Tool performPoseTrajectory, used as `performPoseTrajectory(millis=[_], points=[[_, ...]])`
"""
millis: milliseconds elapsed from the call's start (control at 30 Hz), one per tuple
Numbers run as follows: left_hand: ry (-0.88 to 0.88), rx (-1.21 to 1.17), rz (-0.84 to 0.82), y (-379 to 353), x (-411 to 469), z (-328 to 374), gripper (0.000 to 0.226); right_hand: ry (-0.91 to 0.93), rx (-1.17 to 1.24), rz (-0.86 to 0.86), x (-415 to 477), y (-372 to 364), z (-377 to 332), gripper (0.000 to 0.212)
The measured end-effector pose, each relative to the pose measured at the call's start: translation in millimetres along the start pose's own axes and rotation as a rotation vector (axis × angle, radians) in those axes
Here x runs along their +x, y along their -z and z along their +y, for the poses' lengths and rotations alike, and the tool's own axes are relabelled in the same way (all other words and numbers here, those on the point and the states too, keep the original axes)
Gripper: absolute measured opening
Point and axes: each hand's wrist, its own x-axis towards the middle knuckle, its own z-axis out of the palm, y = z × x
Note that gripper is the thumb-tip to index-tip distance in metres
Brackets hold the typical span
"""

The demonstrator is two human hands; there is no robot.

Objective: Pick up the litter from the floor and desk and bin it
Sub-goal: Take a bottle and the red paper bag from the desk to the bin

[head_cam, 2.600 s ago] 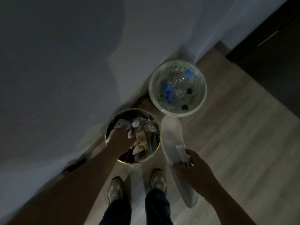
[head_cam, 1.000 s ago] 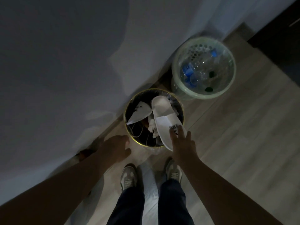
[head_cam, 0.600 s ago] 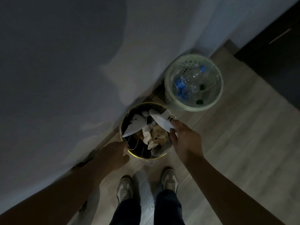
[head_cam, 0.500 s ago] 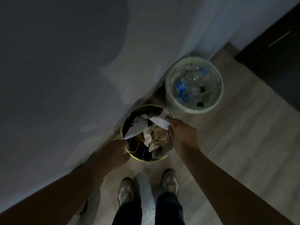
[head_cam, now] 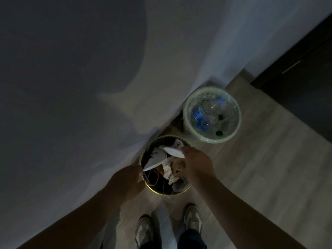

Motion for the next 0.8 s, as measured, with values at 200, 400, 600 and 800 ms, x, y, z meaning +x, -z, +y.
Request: performPoseTrajectory(millis=[200, 400, 600, 800], points=[[-0.154, 0.104, 0.144, 91.4, -60.2, 62.7, 0.063, 0.016, -0.113, -0.035, -66.8, 113.8, -12.3, 0.031], [-0.37, 0.103, 0.328, 204.9, -139.7, 138.5, 0.061, 0.06, -0.189, 0.08, -136.0, 272.0, -35.0, 0.045], [-0.477, 0.246, 0.52, 345.5, -242.4, 239.3, 0.052, 0.107, -0.162, 0.395, -226.4, 462.9, -58.0, 0.043], [-0.551, 0.279, 0.812, 449.7, -345.5, 328.5, 0.073, 0.235, -0.124, 0.689, -316.6, 603.3, -73.8, 0.046]])
